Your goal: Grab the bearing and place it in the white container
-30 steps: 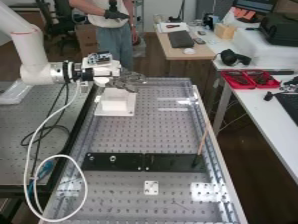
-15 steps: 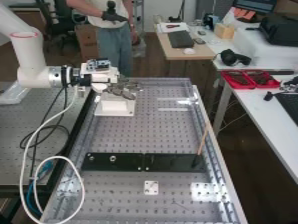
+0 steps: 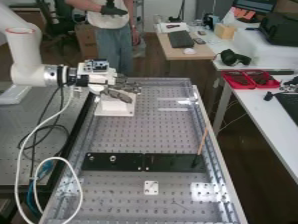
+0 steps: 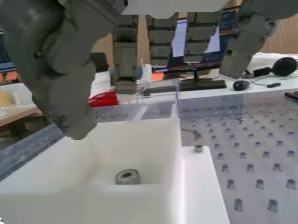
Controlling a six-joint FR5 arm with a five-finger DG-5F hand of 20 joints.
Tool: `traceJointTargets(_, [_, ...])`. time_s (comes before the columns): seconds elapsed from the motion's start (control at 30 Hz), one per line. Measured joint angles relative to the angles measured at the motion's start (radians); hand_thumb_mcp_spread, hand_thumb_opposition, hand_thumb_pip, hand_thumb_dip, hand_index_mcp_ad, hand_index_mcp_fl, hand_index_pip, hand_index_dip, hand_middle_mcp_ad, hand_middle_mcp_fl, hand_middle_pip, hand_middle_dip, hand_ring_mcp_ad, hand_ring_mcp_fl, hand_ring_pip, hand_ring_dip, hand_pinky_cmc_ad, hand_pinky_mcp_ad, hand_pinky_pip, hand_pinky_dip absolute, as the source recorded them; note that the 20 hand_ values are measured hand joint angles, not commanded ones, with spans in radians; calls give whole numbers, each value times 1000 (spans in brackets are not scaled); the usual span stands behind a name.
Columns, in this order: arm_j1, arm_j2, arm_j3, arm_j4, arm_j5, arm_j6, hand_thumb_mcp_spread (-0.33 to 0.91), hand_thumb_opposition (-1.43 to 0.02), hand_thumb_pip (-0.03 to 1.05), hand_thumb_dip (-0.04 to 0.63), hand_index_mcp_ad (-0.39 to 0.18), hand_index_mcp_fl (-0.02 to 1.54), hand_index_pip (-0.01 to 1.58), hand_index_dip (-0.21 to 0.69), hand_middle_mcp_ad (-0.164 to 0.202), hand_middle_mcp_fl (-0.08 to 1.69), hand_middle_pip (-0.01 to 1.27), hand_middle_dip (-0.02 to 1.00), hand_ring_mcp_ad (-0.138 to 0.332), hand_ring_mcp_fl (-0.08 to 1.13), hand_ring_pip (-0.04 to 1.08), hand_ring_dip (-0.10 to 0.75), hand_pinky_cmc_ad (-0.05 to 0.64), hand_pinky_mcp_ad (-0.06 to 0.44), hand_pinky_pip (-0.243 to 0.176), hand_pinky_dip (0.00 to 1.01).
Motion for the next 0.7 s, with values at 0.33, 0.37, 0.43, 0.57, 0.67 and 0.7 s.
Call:
traceJointTargets(0.33, [-132, 111, 50, -59, -91, -34, 178, -745, 665, 188, -98, 14, 560, -28, 44, -16, 126, 171, 133, 0, 91, 77, 346, 293, -89, 400])
traceJointTargets(0.37, [-155, 120, 63, -72, -107, -37, 178, -745, 665, 188, -98, 16, 545, -28, 44, -14, 126, 171, 131, 0, 91, 77, 346, 293, -89, 400])
traceJointTargets(0.43, [-188, 131, 88, -94, -134, -38, 169, -745, 665, 188, -106, 17, 511, -28, 38, -14, 126, 171, 133, 0, 91, 77, 346, 295, -89, 401])
traceJointTargets(0.57, [-272, 147, 161, -151, -184, -27, 169, -745, 604, 173, -91, 12, 358, -12, 44, -12, 129, 175, 136, 0, 91, 77, 367, 293, -96, 405])
traceJointTargets(0.67, [-333, 146, 225, -184, -205, -22, 173, -745, 593, 166, -89, 17, 272, 0, 45, -12, 129, 171, 145, -3, 96, 77, 363, 297, -96, 415])
traceJointTargets(0.7, [-343, 145, 237, -188, -206, -23, 171, -733, 585, 168, -91, 19, 255, 16, 45, -12, 129, 175, 145, -3, 96, 77, 363, 297, -96, 415])
